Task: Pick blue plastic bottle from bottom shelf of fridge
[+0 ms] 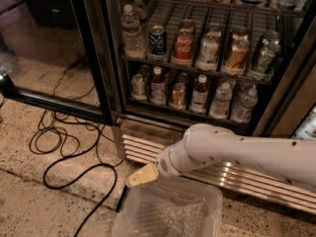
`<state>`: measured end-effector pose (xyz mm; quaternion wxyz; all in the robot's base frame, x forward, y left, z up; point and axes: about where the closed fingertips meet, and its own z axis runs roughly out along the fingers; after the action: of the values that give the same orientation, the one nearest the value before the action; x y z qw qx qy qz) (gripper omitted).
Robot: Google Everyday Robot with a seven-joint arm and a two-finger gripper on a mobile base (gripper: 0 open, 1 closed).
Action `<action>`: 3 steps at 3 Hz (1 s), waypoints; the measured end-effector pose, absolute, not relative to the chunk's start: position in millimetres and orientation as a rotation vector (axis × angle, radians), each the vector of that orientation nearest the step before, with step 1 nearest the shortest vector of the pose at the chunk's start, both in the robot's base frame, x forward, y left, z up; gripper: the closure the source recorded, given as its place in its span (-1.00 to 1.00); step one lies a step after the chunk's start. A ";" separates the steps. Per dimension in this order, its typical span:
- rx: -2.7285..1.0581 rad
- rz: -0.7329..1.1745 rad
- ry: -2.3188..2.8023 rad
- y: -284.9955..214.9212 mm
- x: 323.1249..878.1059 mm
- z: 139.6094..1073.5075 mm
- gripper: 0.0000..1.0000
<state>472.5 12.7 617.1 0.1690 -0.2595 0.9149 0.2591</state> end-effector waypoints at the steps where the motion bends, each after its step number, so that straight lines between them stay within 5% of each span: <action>1: -0.700 0.557 2.633 -3.1 473.1 573.2 -1.00; 3: -0.551 0.430 2.579 -21.3 510.1 553.5 -1.00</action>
Offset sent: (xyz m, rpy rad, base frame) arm 0.0973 0.0133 -0.0928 -0.0887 -0.1553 -0.5770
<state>510.1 -21.3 553.5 0.2326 -0.2007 0.9387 0.1565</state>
